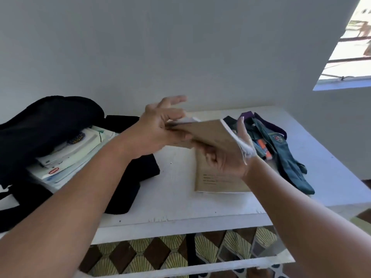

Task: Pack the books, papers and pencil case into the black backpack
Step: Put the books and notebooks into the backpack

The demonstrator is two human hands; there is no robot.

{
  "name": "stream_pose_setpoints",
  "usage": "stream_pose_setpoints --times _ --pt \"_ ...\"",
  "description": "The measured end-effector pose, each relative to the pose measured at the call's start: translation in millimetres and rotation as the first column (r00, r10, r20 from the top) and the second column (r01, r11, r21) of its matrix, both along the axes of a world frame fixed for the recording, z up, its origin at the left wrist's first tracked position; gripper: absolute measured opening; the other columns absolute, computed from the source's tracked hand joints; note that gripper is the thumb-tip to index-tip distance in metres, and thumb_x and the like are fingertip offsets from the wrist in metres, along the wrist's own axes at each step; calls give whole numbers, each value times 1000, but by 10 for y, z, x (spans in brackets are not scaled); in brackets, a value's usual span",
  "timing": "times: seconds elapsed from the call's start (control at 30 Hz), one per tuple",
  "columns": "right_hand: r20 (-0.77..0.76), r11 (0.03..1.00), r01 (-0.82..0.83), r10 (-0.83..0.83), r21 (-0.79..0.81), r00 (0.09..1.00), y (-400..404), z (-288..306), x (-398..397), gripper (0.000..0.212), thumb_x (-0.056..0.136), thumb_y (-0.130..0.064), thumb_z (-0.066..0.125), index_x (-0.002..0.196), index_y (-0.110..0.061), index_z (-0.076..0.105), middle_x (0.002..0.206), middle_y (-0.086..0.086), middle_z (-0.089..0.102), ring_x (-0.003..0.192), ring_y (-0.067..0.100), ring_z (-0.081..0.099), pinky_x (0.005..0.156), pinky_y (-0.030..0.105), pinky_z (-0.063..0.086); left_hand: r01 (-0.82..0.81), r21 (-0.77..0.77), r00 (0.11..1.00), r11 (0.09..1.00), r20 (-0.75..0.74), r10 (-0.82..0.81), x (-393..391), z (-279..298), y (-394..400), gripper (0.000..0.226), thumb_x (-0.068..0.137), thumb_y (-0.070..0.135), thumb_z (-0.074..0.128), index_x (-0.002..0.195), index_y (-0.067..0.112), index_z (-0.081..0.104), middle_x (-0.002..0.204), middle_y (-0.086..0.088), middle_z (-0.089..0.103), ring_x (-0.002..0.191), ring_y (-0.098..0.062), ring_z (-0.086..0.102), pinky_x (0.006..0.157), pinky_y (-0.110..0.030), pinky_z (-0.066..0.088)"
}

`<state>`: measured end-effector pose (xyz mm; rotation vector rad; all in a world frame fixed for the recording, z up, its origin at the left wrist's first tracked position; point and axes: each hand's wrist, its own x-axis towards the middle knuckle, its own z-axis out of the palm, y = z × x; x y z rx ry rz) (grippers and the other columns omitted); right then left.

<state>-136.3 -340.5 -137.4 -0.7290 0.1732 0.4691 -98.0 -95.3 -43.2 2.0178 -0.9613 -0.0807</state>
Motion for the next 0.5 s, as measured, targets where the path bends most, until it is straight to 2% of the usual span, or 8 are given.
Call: stream_pose_setpoints --times 0.07,0.13,0.23,0.3,0.33,0.4,0.47,0.5 --pt "46 989 55 -49 -141 998 -125 60 -91 100 79 -80 63 139 0 61 126 18 71 89 28 76 72 35 64 -172 84 955 982 259 145 28 -192 -75 25 85 27 83 90 50 77 162 15 25 149 -8 13 118 -23 14" --pt "98 920 149 -122 -362 988 -204 23 -180 75 81 -42 82 140 -1 60 121 17 74 92 29 75 76 38 63 -261 67 925 963 302 230 21 -363 -152 41 89 19 79 94 59 74 166 14 12 147 -7 7 118 -16 6" --pt "171 873 310 -264 -376 949 -289 -155 -232 61 79 -9 81 136 -8 60 127 19 72 106 34 74 84 49 62 -136 96 985 986 -91 144 20 -577 -233 87 98 -6 58 130 73 45 169 7 -2 150 7 7 126 -32 15" --pt "201 855 397 -347 -334 916 -347 -198 -272 59 79 1 77 133 -13 60 125 18 73 110 36 73 88 55 61 -93 -98 881 991 -471 36 40 -684 -282 95 99 -14 48 149 64 25 165 -2 26 138 2 46 117 -40 40" --pt "217 835 422 -366 -354 905 -387 -200 -302 57 81 4 76 131 -14 59 124 18 73 109 36 73 89 57 60 -148 -207 759 967 -651 -23 48 -726 -322 89 100 -14 44 154 54 22 153 -10 49 123 -13 64 106 -42 51" --pt "240 772 441 -370 -458 897 -461 -201 -334 50 86 7 74 128 -16 60 120 16 75 105 35 75 90 58 60 -278 -297 514 913 -850 -120 49 -798 -410 61 101 -3 41 151 31 32 123 -19 70 101 -31 70 90 -44 56" --pt "260 656 438 -356 -615 898 -497 -222 -324 46 89 0 77 127 -19 60 119 10 76 104 30 75 93 55 60 -315 -206 457 926 -888 -41 76 -897 -541 29 103 19 43 131 19 52 110 -16 75 92 -28 69 86 -40 52" --pt "284 549 433 -339 -715 897 -504 -241 -300 44 89 -7 80 125 -21 60 120 8 75 106 28 74 95 54 59 -288 -107 489 952 -871 49 90 -968 -629 24 103 27 48 123 18 59 107 -12 75 88 -22 68 83 -34 52"
